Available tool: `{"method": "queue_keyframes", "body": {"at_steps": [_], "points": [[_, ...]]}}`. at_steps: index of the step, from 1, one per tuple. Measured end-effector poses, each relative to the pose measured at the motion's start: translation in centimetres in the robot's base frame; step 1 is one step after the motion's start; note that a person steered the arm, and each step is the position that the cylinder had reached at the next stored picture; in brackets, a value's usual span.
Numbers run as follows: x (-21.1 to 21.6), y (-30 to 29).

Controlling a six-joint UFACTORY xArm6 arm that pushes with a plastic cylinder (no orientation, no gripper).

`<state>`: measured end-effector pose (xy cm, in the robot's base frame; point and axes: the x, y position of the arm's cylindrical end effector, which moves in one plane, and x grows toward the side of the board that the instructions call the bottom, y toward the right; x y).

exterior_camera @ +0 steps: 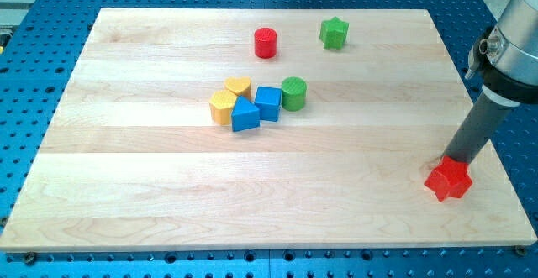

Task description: Place the triangle above the red star

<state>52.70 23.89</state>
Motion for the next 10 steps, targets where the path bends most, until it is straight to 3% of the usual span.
{"method": "queue_keyframes", "body": {"at_steps": [1, 2, 4, 6, 8, 10], "points": [[1.3, -1.9], [-1.7, -5.1], [-1.4, -29.8], [-9.6, -29.9], [-4.0, -17.2], [-3.7, -26.8]]}}
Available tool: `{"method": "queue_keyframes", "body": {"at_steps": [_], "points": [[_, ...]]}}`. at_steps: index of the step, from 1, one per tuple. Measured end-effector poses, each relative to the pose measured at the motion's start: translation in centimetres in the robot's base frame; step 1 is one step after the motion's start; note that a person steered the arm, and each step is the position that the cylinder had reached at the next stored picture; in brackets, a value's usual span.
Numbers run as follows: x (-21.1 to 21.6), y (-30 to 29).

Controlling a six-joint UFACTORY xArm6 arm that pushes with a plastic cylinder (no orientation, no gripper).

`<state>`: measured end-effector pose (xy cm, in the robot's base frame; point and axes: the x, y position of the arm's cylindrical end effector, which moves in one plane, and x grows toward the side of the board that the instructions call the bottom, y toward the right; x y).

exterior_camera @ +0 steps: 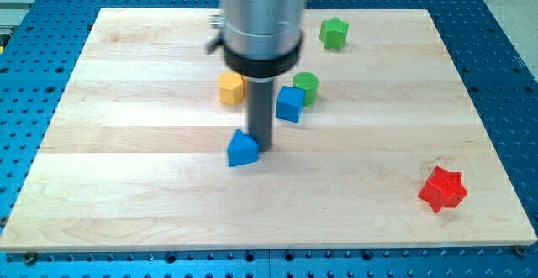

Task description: Place the triangle above the red star

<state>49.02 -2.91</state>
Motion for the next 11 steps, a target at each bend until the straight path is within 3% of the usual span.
{"method": "queue_keyframes", "body": {"at_steps": [1, 2, 3, 5, 6, 7, 9, 10, 11], "points": [[-3.5, -1.7], [-2.3, -6.9], [2.2, -5.4], [3.7, 3.1], [3.4, 7.5], [0.3, 8.5], [0.1, 15.6], [2.3, 21.0], [2.2, 21.2]]}}
